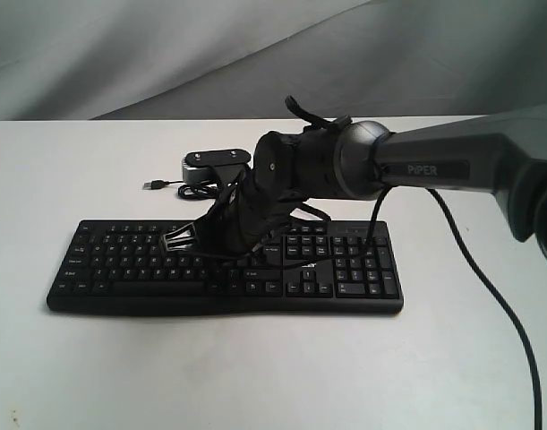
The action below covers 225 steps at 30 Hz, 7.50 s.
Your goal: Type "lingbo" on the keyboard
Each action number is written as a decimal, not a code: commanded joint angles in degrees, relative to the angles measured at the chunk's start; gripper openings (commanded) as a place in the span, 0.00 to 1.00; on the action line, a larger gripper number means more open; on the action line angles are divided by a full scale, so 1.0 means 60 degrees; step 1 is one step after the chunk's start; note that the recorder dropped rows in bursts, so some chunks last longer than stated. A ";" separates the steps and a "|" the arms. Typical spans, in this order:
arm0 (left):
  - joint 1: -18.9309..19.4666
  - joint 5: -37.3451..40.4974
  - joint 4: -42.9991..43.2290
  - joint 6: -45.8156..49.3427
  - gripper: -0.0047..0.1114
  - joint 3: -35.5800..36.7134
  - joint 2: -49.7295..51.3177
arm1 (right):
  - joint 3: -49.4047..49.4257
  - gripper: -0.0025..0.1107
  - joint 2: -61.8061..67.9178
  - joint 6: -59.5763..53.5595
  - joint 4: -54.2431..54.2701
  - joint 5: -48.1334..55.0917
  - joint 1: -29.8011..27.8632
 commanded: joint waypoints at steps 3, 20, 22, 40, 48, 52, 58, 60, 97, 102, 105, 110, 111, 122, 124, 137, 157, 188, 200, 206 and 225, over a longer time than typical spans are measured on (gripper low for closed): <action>0.0019 -0.0044 -0.0077 -0.0039 0.04 0.0041 -0.0024 | -0.0053 0.02 -0.0010 -0.0096 -0.0025 -0.0240 -0.0050; 0.0019 -0.0044 -0.0077 -0.0039 0.04 0.0041 -0.0024 | -0.0053 0.02 0.0131 -0.0061 -0.0095 -0.0235 -0.0067; 0.0019 -0.0044 -0.0077 -0.0039 0.04 0.0041 -0.0024 | -0.0053 0.02 0.0156 -0.0061 -0.0095 -0.0188 -0.0067; 0.0019 -0.0044 -0.0077 -0.0039 0.04 0.0041 -0.0024 | -0.0053 0.02 -0.0422 -0.0211 -0.0051 -0.0630 -0.0067; 0.0019 -0.0044 -0.0077 -0.0039 0.04 0.0041 -0.0024 | -0.0874 0.02 0.0000 -0.0211 -0.0051 -0.0152 -0.0067; 0.0019 -0.0044 -0.0077 -0.0039 0.04 0.0041 -0.0024 | -0.1219 0.02 0.0270 -0.0211 -0.0051 0.0262 -0.0067; 0.0019 -0.0044 -0.0077 -0.0039 0.04 0.0041 -0.0024 | -0.1219 0.02 0.0384 -0.0211 -0.0030 0.0220 -0.0067; 0.0019 -0.0044 -0.0077 -0.0039 0.04 0.0041 -0.0024 | -0.1219 0.02 0.0401 -0.0211 -0.0030 0.0199 -0.0067; 0.0019 -0.0044 -0.0077 -0.0039 0.04 0.0041 -0.0024 | -0.1266 0.02 0.0792 -0.0047 0.0190 0.0009 -0.0067; 0.0019 -0.0044 -0.0077 -0.0039 0.04 0.0041 -0.0024 | -0.1266 0.02 0.0792 0.0258 -0.0077 0.0114 -0.0067; 0.0019 -0.0044 -0.0077 -0.0039 0.04 0.0041 -0.0024 | -0.1266 0.02 0.0792 0.0255 -0.0094 0.0175 -0.0067; 0.0019 -0.0044 -0.0077 -0.0039 0.04 0.0041 -0.0024 | -0.1266 0.02 0.0792 0.0255 -0.0136 0.0195 -0.0067; 0.0019 -0.0044 -0.0077 -0.0039 0.04 0.0041 -0.0024 | -0.1266 0.02 0.0792 0.0255 -0.0136 0.0195 -0.0067; 0.0019 -0.0044 -0.0077 -0.0039 0.04 0.0041 -0.0024 | -0.1266 0.02 0.0934 0.0299 -0.0135 0.0232 -0.0067; 0.0019 -0.0044 -0.0077 -0.0039 0.04 0.0041 -0.0024 | -0.1266 0.02 0.0934 0.0299 -0.0135 0.0249 -0.0067; 0.0019 -0.0044 -0.0077 -0.0039 0.04 0.0041 -0.0024 | -0.1266 0.02 0.0566 0.0226 -0.0090 0.0205 -0.0067; 0.0019 -0.0044 -0.0077 -0.0039 0.04 0.0041 -0.0024 | -0.1266 0.02 0.0262 -0.0027 -0.0421 0.0565 0.0620; 0.0019 -0.0044 -0.0077 -0.0039 0.04 0.0041 -0.0024 | -0.1266 0.02 0.0605 -0.0532 0.0239 0.0686 0.0620; 0.0019 -0.0044 -0.0077 -0.0039 0.04 0.0041 -0.0024 | -0.1266 0.02 0.0605 -0.0532 0.0239 0.0491 0.0620; 0.0019 -0.0044 -0.0077 -0.0039 0.04 0.0041 -0.0024 | -0.1266 0.02 0.0605 -0.0532 0.0239 0.0371 0.0620; 0.0019 -0.0044 -0.0077 -0.0039 0.04 0.0041 -0.0024 | -0.1266 0.02 0.0646 -0.0505 0.0162 0.0219 0.0620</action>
